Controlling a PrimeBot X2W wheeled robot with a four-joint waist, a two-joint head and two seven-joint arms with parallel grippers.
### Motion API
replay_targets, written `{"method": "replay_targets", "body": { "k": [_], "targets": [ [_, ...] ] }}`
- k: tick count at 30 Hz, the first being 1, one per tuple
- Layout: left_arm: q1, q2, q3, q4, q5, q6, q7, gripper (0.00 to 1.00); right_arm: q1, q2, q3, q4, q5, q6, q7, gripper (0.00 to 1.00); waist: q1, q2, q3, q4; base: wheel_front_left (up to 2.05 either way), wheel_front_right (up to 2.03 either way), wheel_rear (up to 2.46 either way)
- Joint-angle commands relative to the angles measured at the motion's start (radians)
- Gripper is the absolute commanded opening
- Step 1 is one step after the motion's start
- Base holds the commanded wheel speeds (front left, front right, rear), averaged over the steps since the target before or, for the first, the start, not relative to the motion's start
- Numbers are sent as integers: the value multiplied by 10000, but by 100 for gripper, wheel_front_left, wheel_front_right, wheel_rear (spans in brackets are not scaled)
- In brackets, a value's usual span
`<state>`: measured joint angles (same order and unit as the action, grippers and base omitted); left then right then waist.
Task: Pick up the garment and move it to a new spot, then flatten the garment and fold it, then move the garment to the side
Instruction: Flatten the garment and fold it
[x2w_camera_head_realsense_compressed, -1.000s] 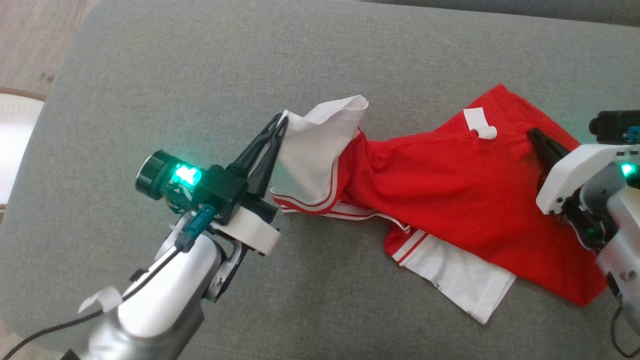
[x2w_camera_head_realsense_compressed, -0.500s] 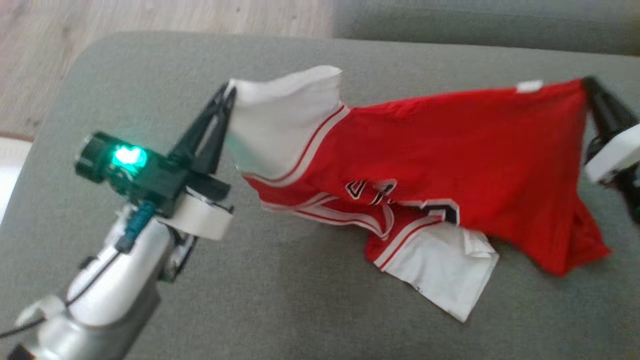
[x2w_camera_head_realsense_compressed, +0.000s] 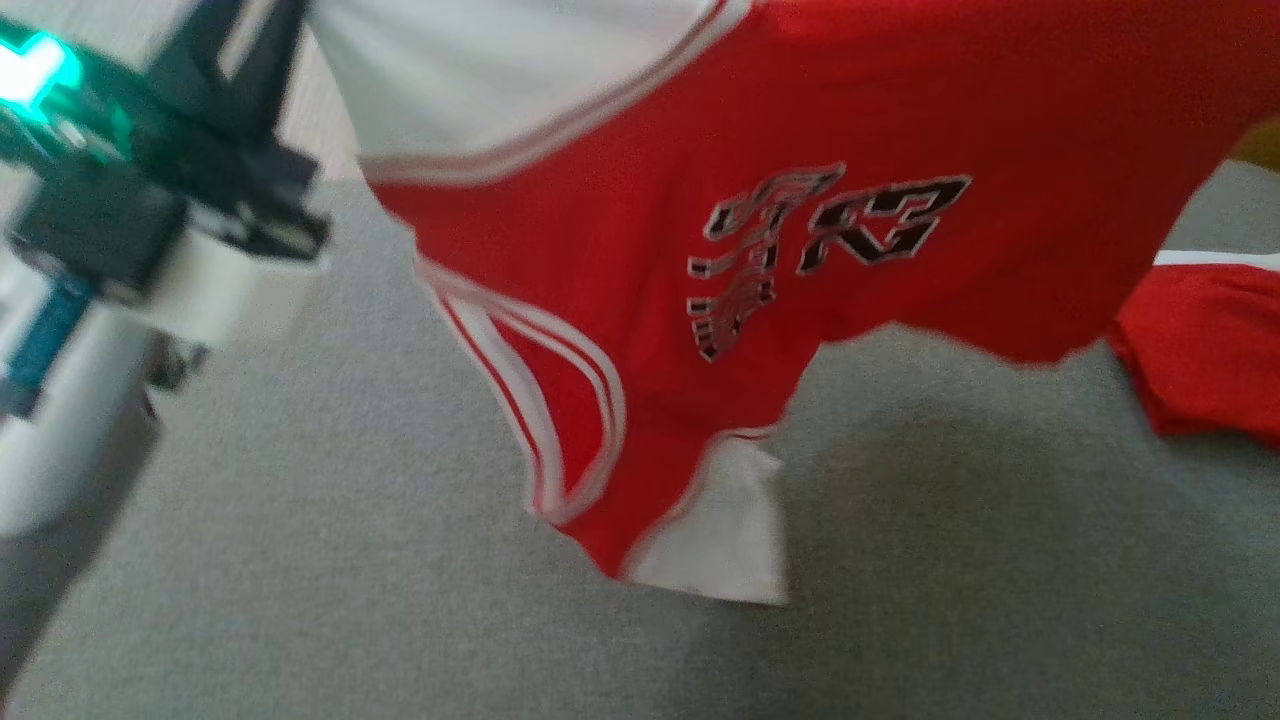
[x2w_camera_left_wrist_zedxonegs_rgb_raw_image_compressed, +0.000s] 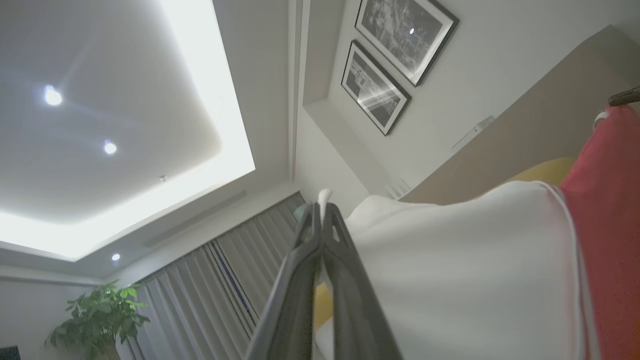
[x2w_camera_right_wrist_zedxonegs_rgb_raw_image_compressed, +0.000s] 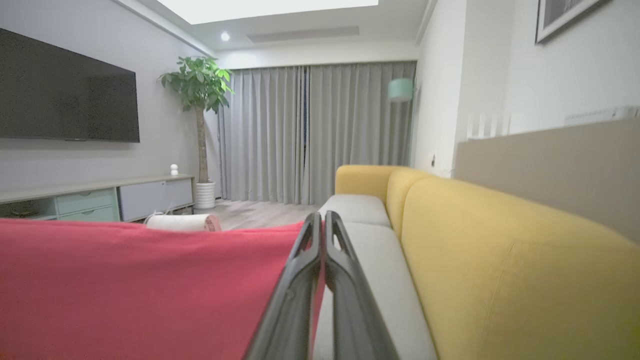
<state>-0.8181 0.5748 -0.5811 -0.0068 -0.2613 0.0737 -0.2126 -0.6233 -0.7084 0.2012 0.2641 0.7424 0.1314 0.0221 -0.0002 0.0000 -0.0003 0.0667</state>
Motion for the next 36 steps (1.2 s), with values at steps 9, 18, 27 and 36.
{"method": "replay_targets", "body": {
  "k": [9, 18, 27, 36],
  "targets": [
    [-3449, 276, 449, 1461, 347, -1009, 282, 0, -1125, 1023, -652, -1155, -1401, -7, 1520, 0, 2, 0, 683, -349, 0, 0, 0],
    [-6551, -310, 107, 5373, 907, -1568, -45, 0, -4202, 1857, 424, 920, -2310, -7, 1438, 0, 2, 0, 3048, -596, 0, 0, 0],
    [-8636, -822, 299, 6409, 1546, -940, -484, 0, -6679, 2214, 769, 3123, -3003, -7, -748, 0, 2, 0, 4188, -636, 0, 0, 0],
    [-7123, -532, 484, 4808, 1525, -1135, -490, 0, -6637, 2002, 1678, 4306, -2923, -7, -1646, 0, 2, 0, 4415, -262, 0, 0, 0]
  ]
}}
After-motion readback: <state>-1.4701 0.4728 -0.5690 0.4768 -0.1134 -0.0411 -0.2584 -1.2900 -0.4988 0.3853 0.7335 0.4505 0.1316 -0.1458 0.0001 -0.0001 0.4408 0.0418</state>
